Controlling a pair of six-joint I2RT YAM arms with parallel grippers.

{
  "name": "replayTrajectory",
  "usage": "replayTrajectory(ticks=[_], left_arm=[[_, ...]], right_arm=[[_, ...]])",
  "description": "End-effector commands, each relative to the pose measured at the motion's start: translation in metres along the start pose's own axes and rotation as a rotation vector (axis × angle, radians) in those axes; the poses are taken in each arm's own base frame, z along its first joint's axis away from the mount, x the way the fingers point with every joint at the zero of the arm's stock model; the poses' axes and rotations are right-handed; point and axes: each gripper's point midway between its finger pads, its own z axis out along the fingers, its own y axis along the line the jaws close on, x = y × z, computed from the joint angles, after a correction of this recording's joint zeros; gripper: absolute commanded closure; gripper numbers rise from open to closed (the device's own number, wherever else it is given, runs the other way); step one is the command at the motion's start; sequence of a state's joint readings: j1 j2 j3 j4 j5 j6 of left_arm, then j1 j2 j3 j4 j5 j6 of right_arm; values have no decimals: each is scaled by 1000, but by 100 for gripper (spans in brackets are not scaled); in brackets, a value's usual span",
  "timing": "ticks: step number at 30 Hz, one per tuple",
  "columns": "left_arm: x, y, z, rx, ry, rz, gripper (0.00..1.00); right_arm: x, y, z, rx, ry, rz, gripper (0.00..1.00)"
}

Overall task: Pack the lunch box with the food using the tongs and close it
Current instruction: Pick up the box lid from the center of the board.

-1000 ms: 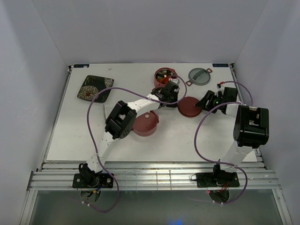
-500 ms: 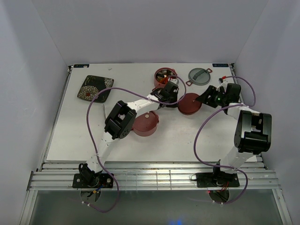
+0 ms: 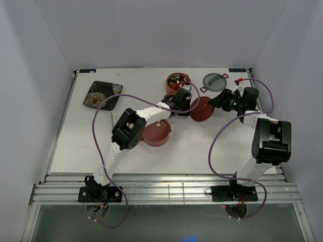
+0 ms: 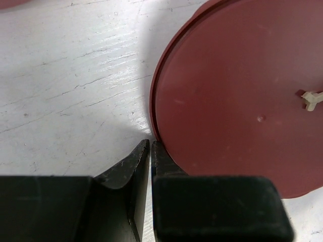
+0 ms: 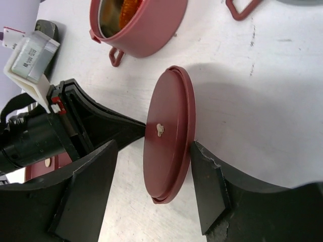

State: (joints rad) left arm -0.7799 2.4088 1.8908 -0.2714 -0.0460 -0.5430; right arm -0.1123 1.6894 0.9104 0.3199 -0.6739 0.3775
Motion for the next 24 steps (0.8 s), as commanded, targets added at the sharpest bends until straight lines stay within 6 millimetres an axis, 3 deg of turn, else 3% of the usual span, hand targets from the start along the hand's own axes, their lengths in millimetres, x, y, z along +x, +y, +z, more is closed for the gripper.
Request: replayTrajectory(ticks=[1, 10, 18, 24], left_arm=[[4, -17, -18, 38, 27, 1, 81], [2, -15, -22, 28, 17, 1, 81], [2, -14, -25, 25, 14, 0, 81], [-2, -14, -29, 24, 4, -2, 81]], right_arm=[[33, 31, 10, -139, 112, 58, 35], [41, 38, 14, -173, 138, 73, 36], [54, 37, 12, -171, 171, 95, 50], [62, 45, 16, -228, 201, 110, 54]])
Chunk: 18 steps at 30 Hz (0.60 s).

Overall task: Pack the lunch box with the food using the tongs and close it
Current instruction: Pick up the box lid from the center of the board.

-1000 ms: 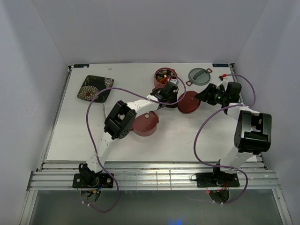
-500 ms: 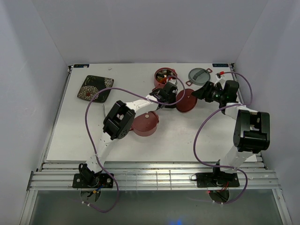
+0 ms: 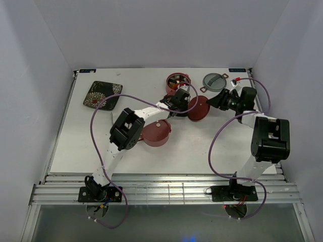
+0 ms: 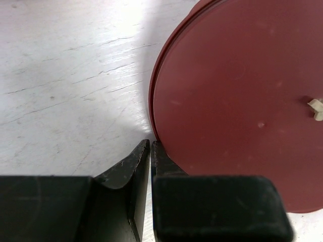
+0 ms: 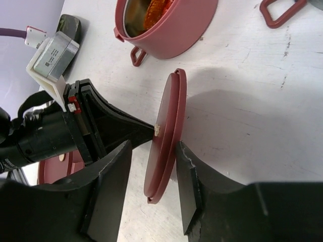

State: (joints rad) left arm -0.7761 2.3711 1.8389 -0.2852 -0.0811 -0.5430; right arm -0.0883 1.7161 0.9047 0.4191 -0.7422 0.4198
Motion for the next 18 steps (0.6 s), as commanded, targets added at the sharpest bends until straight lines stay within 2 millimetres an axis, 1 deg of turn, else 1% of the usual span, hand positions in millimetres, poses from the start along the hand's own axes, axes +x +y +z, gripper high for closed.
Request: replayTrajectory(ticks=[1, 5, 11, 15, 16, 18], left_arm=[[-6, -27, -22, 73, -1, 0, 81], [-6, -27, -24, 72, -3, 0, 81], [-8, -29, -24, 81, -5, -3, 83], [-8, -29, -23, 82, -6, -6, 83], [-8, -30, -23, 84, -7, -6, 83], [-8, -30, -23, 85, -6, -8, 83]], right_arm=[[62, 27, 10, -133, 202, 133, 55], [61, 36, 11, -170, 208, 113, 55], [60, 45, 7, -198, 212, 88, 54], [56, 50, 6, -218, 202, 69, 53], [60, 56, 8, -234, 217, 63, 53], [63, 61, 10, -247, 227, 55, 53]])
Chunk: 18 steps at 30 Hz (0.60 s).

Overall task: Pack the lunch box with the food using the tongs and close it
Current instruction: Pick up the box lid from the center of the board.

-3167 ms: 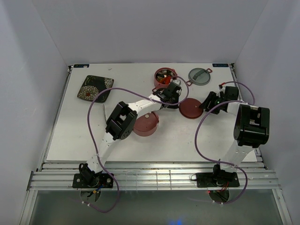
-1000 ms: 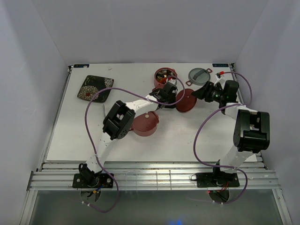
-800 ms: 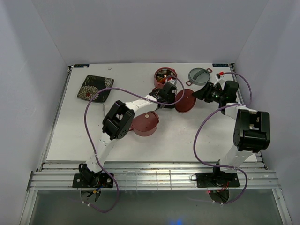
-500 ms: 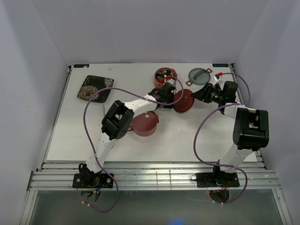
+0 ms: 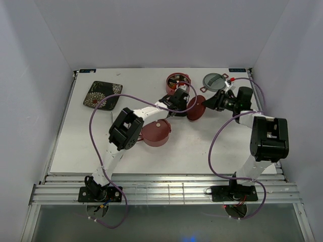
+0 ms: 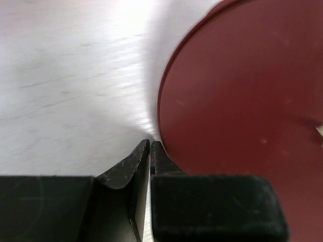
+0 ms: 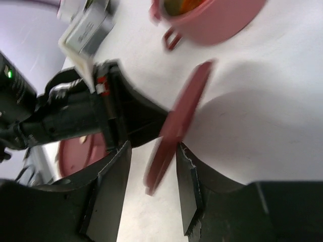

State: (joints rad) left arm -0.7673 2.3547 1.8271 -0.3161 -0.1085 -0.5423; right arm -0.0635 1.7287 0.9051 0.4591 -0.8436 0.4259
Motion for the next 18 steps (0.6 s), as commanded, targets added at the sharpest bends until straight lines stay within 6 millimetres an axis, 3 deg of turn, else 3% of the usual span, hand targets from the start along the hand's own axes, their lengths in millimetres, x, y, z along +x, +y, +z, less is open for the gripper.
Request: replayTrajectory(ticks=[1, 7, 13, 18], left_arm=[[-7, -40, -20, 128, -11, -6, 83], [-6, -39, -19, 144, -4, -30, 84], [-8, -37, -22, 138, -12, -30, 84], [-8, -36, -23, 138, -12, -30, 84]], right_arm=[[54, 40, 13, -140, 182, 82, 53], [54, 44, 20, -147, 194, 70, 53], [59, 20, 20, 3, 204, 57, 53], [50, 12, 13, 129, 187, 8, 58]])
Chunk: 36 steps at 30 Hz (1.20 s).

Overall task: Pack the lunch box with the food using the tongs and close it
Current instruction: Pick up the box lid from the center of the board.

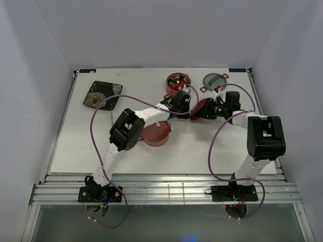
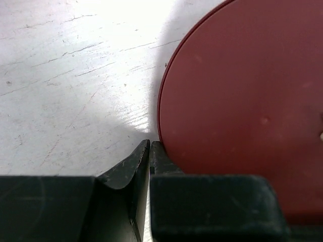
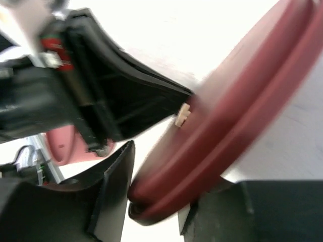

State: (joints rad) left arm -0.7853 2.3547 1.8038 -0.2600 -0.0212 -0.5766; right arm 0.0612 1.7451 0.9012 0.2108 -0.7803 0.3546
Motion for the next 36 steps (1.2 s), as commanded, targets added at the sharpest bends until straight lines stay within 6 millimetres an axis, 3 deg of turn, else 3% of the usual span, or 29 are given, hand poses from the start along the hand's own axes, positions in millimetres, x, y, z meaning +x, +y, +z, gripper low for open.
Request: replayTrajectory(ticks=[1, 7, 10, 14, 15, 16, 17, 18, 19, 20, 21, 22, 23, 24, 26, 27, 29, 33, 35, 36], left_arm=[[-18, -14, -22, 36, -36, -4, 84], [-27, -18, -33, 45, -56, -4, 83], [-44, -26, -51, 52, -92, 0, 78], [-87, -38, -101, 52, -196, 3, 64], [-93, -39, -111, 51, -210, 0, 62], [-99, -40, -122, 53, -213, -15, 59], [-106, -37, -132, 62, -219, -33, 50], [-119, -42, -153, 96, -242, -52, 47], [-117, -52, -165, 180, -203, -88, 44], [-121, -38, -171, 203, -184, -134, 43], [-130, -42, -194, 263, -194, -162, 43], [-132, -46, -209, 334, -178, -186, 43], [-131, -28, -214, 331, -165, -251, 42], [-141, -32, -242, 373, -204, -261, 38], [-148, -27, -264, 379, -244, -274, 34], [-146, -27, -273, 379, -253, -270, 31], [-146, -31, -298, 403, -277, -285, 28], [-124, -34, -308, 446, -213, -338, 26], [-120, -42, -320, 512, -219, -349, 25], [-103, -43, -316, 543, -160, -391, 25]], right_arm=[[-22, -2, -12, 126, -50, -79, 60], [-38, 0, -32, 248, -91, -132, 76], [-44, 2, -41, 294, -102, -157, 89], [-49, 12, -51, 325, -113, -215, 92], [-52, 24, -53, 327, -126, -257, 92], [-54, 23, -56, 374, -133, -313, 92], [-56, 29, -57, 392, -140, -353, 92], [-57, 46, -57, 388, -153, -408, 92], [-61, 49, -62, 432, -176, -441, 92], [-63, 56, -64, 439, -183, -501, 92], [-65, 75, -66, 429, -208, -555, 92], [-69, 79, -70, 457, -237, -574, 92], [-67, 81, -73, 464, -233, -643, 92], [-68, 95, -78, 454, -265, -687, 92], [-72, 107, -81, 440, -321, -761, 92], [-60, 115, -79, 416, -319, -796, 92], [-64, 131, -80, 419, -377, -876, 92], [-40, 173, -77, 413, -412, -1063, 92], [-40, 179, -81, 445, -435, -1087, 92], [-36, 185, -82, 455, -434, -1118, 92]])
